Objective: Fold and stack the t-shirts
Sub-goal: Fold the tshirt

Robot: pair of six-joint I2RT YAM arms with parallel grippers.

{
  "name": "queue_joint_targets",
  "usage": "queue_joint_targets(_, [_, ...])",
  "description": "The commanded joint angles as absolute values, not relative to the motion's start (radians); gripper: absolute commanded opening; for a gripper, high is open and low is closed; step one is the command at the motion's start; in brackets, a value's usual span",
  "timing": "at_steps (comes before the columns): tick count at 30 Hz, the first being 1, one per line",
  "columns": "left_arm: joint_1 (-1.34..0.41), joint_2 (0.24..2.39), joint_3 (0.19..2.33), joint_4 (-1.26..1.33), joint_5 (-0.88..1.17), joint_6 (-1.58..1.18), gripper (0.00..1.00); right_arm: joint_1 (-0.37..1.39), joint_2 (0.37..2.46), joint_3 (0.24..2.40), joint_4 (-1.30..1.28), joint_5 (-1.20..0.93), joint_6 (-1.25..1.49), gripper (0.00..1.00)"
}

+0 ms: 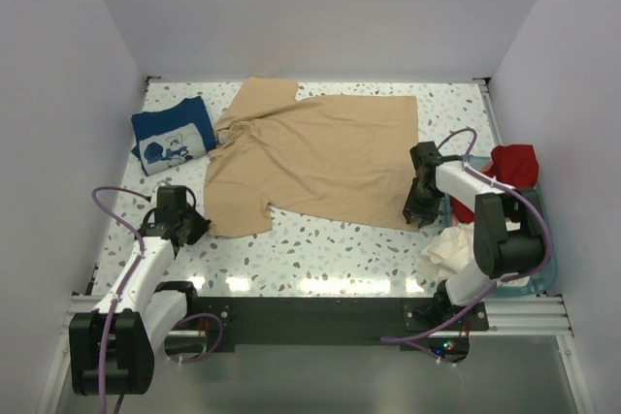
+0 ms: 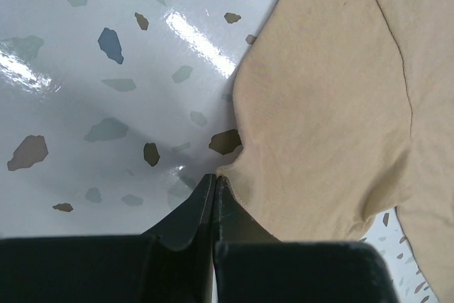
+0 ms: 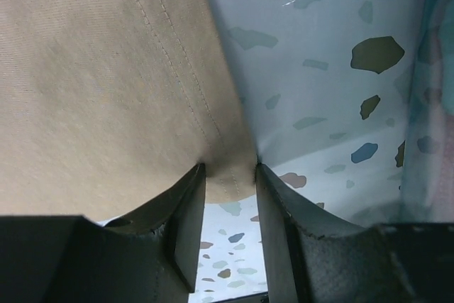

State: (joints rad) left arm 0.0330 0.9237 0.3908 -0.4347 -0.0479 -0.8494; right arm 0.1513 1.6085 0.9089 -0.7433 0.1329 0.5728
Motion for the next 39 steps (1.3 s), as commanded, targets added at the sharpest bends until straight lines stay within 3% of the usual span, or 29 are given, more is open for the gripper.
queue_joint_targets(1, [0.044,0.92,0.436,-0.413,-0.038,-0.839,0.0,0.146,1.594,0.868,-0.733,0.181,0.607,0.38])
queue_joint_targets(19, [0.052,0.844,0.538,-0.543,-0.095,-0.827,0.0,0.155,1.553,0.867,-0.814,0.022,0.563,0.0])
queue_joint_targets(39, [0.052,0.549,0.736,-1.032,-0.163,-0.884,0.0,0.239,1.5,0.876,-1.048,0.061,0.594,0.0])
